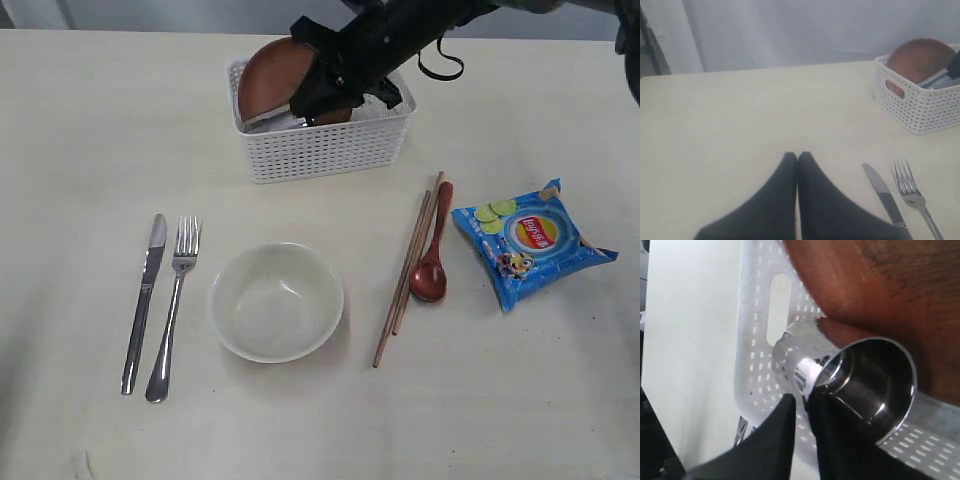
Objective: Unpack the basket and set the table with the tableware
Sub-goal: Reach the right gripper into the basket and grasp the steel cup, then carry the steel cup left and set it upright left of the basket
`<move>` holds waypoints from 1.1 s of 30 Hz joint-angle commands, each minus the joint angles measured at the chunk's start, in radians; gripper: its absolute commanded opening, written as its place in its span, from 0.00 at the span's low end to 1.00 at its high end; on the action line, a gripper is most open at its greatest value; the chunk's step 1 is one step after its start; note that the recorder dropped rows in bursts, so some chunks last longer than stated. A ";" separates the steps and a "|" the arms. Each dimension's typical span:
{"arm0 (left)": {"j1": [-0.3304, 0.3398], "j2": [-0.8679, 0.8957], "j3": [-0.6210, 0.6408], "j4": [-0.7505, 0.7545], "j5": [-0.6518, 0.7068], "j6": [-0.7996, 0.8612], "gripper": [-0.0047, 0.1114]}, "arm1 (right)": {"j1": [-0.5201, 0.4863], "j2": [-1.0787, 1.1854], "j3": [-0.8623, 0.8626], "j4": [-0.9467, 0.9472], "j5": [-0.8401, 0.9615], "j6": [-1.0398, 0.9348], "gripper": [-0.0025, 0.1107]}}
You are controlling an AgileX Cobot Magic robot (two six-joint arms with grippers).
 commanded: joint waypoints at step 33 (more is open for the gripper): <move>0.001 -0.004 0.004 -0.002 -0.001 0.001 0.04 | 0.176 -0.266 -0.008 -0.376 -0.206 0.139 0.02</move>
